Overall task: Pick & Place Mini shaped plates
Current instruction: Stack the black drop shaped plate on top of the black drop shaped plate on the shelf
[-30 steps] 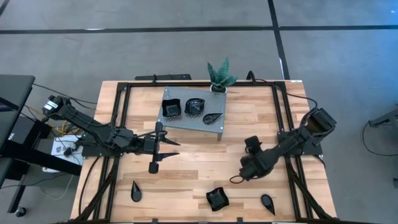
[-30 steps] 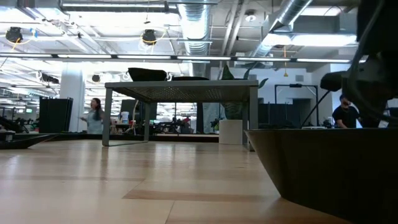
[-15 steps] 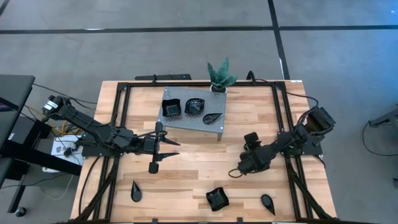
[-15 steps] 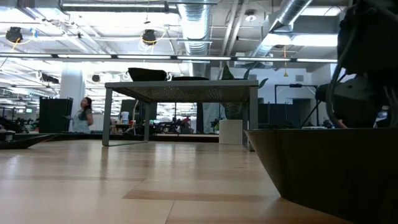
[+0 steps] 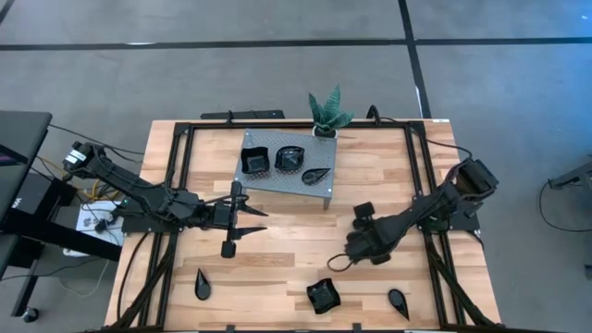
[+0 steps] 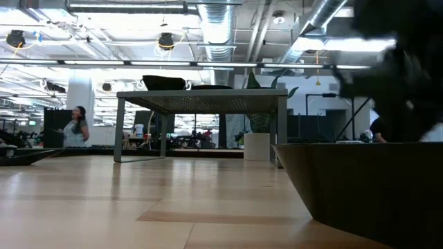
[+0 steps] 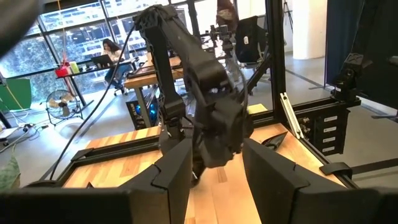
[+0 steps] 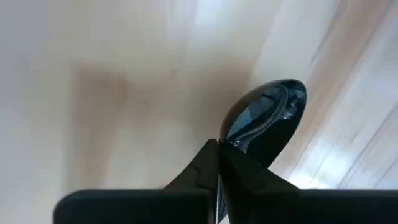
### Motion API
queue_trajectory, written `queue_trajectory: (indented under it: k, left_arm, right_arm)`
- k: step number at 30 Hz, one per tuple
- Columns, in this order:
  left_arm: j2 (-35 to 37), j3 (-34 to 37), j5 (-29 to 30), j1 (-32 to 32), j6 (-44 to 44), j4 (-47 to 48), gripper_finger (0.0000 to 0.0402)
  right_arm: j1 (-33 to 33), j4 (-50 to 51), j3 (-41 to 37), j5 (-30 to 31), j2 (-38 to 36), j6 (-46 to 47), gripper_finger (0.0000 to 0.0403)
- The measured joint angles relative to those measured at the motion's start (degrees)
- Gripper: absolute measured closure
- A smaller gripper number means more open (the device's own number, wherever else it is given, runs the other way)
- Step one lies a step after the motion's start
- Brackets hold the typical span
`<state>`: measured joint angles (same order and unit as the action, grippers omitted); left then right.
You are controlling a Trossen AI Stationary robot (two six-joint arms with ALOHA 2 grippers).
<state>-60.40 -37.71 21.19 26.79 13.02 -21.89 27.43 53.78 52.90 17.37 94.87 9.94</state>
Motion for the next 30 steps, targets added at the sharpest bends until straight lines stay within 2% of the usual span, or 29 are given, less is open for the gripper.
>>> queue_trajectory:
  k: [5,10,15,25,28,30]
  left_arm:
    - [0.0,0.0,0.0,0.0,0.0,0.0,0.0257]
    - [0.0,0.0,0.0,0.0,0.0,0.0,0.0257]
    - [0.0,0.0,0.0,0.0,0.0,0.0,0.0257]
    - [0.0,0.0,0.0,0.0,0.0,0.0,0.0257]
    - [0.0,0.0,0.0,0.0,0.0,0.0,0.0257]
    - [0.0,0.0,0.0,0.0,0.0,0.0,0.0257]
  right_arm:
    - [0.0,1.9,11.9,2.1,0.0,-7.3,0.0399]
    - [-0.8,5.3,23.1,12.4,0.0,-21.3,0.0398]
    - [-5.8,5.5,29.7,21.6,0.0,-38.0,0.0399]
    - [-19.9,2.3,30.8,20.9,0.0,-49.5,0.0393]
    - [-22.0,0.0,30.8,17.7,0.0,-50.4,0.0391]
    - [-22.9,-1.2,30.8,13.4,0.0,-50.5,0.0391]
